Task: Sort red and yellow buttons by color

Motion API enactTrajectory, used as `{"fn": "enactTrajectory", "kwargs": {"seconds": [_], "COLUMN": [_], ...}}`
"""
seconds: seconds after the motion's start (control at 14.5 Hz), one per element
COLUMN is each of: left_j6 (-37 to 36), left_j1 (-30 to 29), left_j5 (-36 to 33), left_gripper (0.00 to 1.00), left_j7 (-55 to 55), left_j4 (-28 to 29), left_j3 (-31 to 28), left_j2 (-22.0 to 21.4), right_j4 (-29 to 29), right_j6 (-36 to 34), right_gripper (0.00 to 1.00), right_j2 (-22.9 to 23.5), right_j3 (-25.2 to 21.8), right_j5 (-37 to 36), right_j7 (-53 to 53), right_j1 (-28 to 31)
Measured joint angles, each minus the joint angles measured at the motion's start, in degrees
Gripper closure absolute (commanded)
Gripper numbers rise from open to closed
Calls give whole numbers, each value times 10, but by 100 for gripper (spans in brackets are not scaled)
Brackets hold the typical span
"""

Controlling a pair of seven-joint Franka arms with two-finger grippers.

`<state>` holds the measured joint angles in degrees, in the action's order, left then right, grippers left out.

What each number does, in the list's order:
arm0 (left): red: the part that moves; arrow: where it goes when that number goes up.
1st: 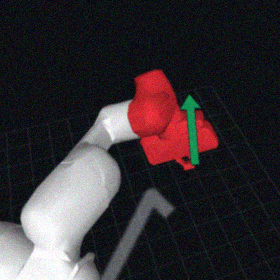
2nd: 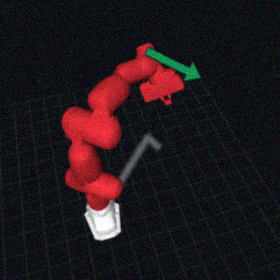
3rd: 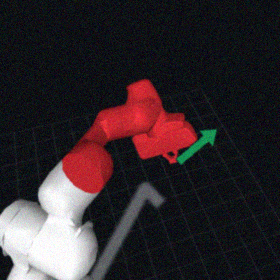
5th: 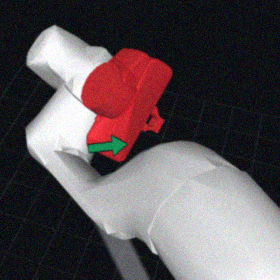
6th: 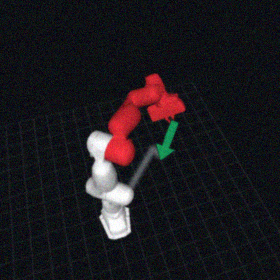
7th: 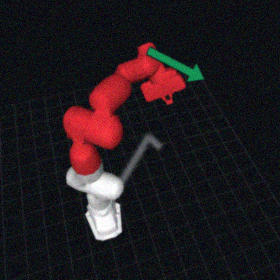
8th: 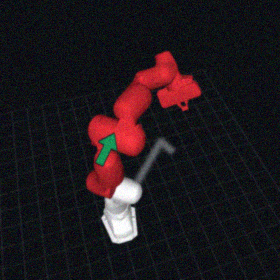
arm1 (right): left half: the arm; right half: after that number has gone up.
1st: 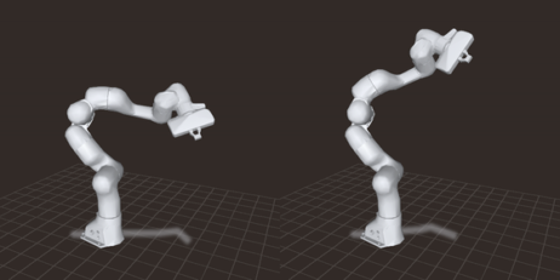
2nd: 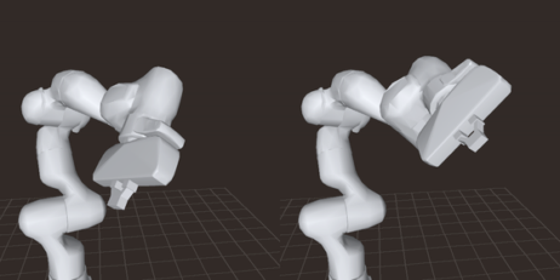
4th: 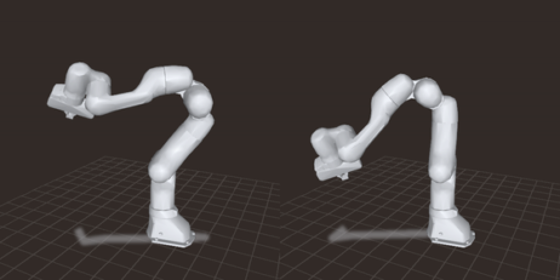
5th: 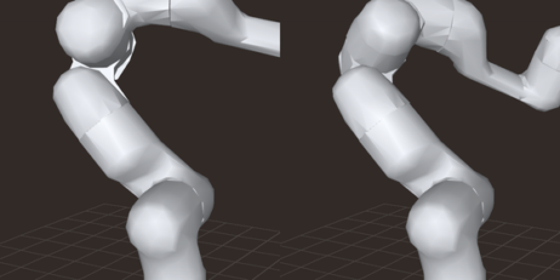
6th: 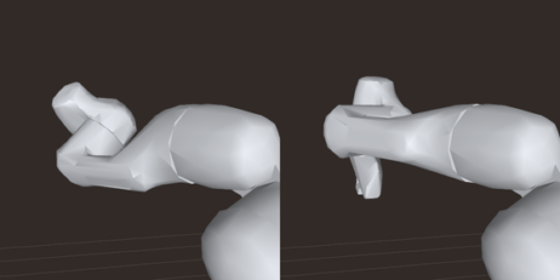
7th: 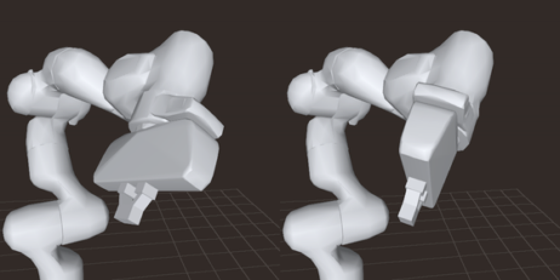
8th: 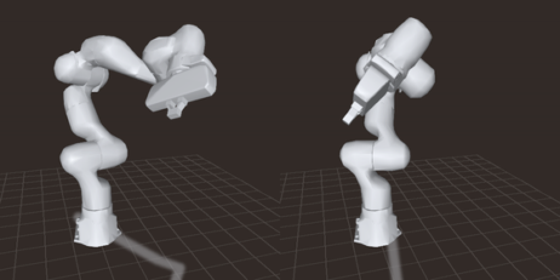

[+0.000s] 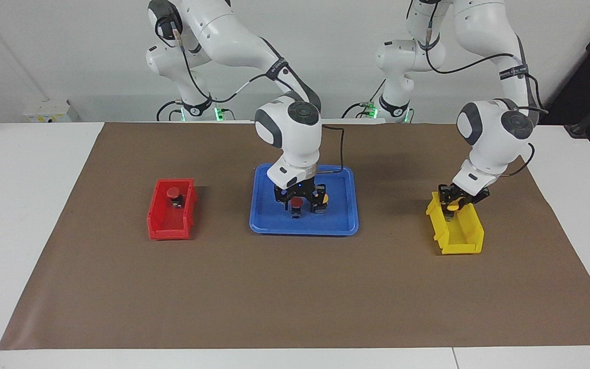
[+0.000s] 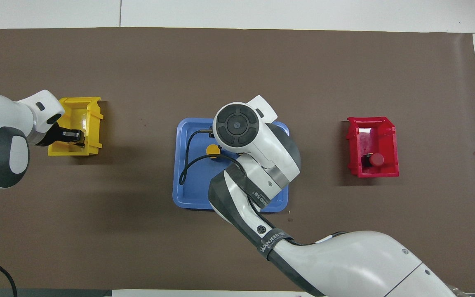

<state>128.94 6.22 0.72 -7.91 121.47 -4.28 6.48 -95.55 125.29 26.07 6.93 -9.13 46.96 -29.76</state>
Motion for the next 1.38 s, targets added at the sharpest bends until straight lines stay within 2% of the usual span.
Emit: {"fn": "enactTrajectory", "kwargs": {"seconds": [0.21, 0.28, 0.34, 0.48, 0.69, 0.76, 0.89, 1.17, 1.38], "left_j6": [0, -2, -6, -44, -148, -162, -160, -147, -102], "left_j1": [0, 0, 0, 0, 8, 26, 93, 203, 250], "left_j5": [0, 0, 0, 0, 6, 10, 11, 11, 11], "left_gripper": [25, 18, 0, 0, 0, 0, 0, 0, 0], "left_j7": [0, 0, 0, -5, -22, 4, 121, 300, 374], "left_j4": [-8, -13, -20, -57, -150, -165, -172, -169, -143], "left_j3": [0, 0, 0, 1, 10, 15, 21, 26, 25], "left_j2": [-1, -2, -3, -5, -11, -13, -13, -9, 0], "right_j4": [-9, -11, -13, -15, -23, -24, -24, -14, -5], "right_j6": [0, 0, 0, 0, 0, 0, 0, -8, -66], "right_gripper": [28, 28, 29, 33, 47, 55, 73, 75, 75], "right_j2": [0, -1, -1, -3, -5, -6, -7, -16, -61], "right_j3": [0, 0, 0, 0, 1, 1, 0, -1, -2], "right_j5": [0, 0, 0, 0, 0, 1, 10, 14, 23], "right_j7": [0, 0, 0, 0, 0, 0, 0, -7, -100], "right_j1": [0, 0, 0, 0, 0, 0, 1, 16, 79]}}
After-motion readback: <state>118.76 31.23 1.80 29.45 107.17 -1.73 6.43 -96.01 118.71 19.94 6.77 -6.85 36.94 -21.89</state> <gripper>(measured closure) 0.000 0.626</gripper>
